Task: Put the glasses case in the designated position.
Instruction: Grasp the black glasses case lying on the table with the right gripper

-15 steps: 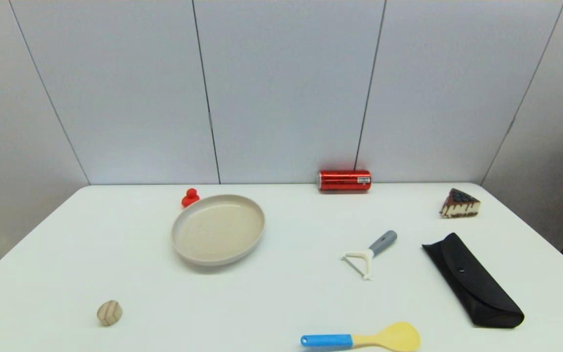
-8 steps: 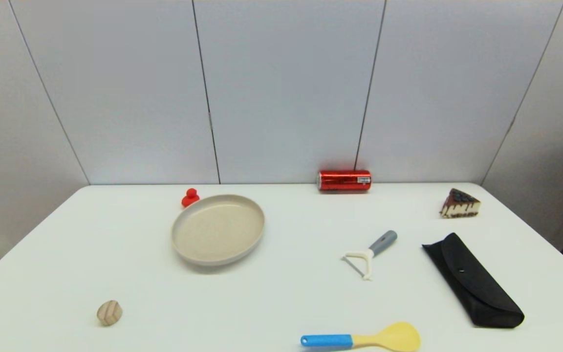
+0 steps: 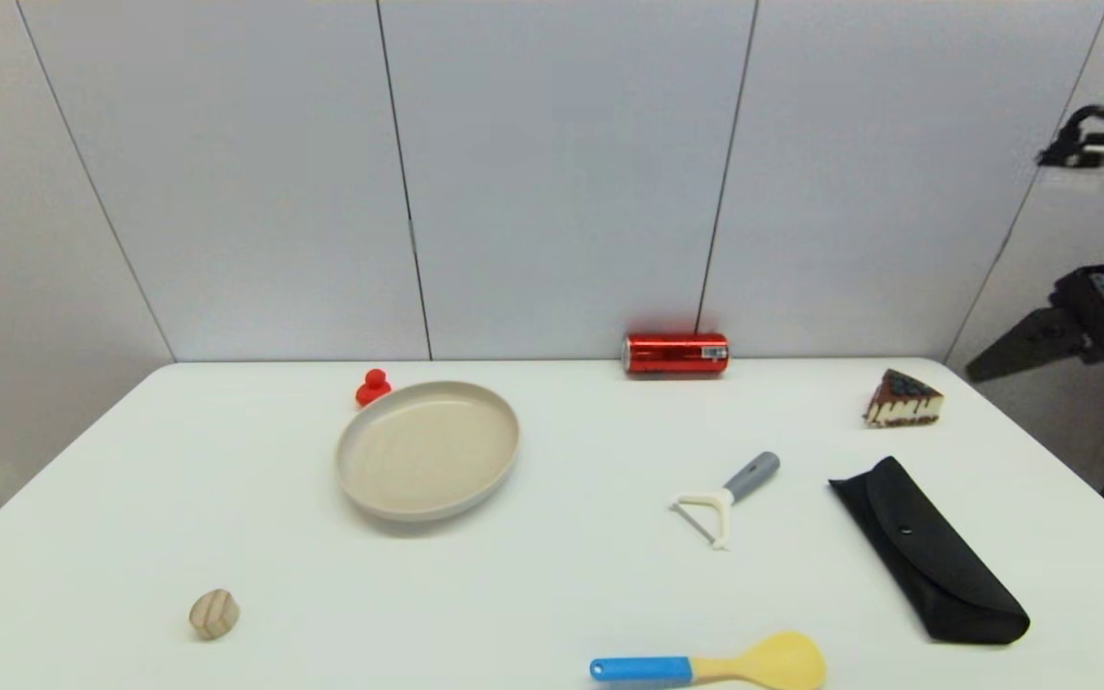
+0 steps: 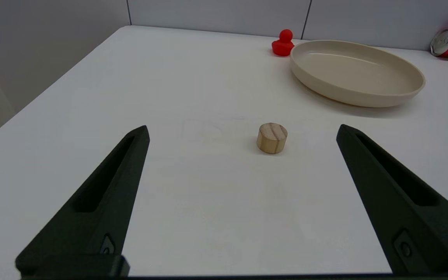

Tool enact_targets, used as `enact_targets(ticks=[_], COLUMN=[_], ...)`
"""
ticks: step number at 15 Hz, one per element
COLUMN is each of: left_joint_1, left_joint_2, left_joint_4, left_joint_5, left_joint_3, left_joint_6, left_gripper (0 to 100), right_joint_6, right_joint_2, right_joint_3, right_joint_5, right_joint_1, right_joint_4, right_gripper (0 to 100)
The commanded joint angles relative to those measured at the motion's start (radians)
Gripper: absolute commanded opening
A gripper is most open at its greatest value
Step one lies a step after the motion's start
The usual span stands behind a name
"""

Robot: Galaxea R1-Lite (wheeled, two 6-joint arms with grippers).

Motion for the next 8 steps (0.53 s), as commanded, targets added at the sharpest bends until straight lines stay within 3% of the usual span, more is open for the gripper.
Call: enact_targets(ticks=[1, 4, 8], left_joint_1=[0.001, 0.001, 0.000], left_joint_2=[0.001, 0.001, 0.001], left_joint_4=[-0.002, 0.001, 0.001], left_joint_5=[0.000, 0.000, 0.000], left_joint_3=[0.000, 0.000, 0.000], left_joint_6=[-0.001, -0.001, -0.001], left_gripper=[100, 100, 100], right_joint_6=[0.002, 0.003, 0.006], right_joint_2=[0.181, 0.239, 0.312], right_joint_3=[-0.020, -0.020, -0.019], right_joint_5=[-0.013, -0.050, -0.058], right_joint_1=[-0.043, -0.059, -0.056], right_joint_4=[0.068, 0.068, 0.065], right_gripper=[100, 100, 100])
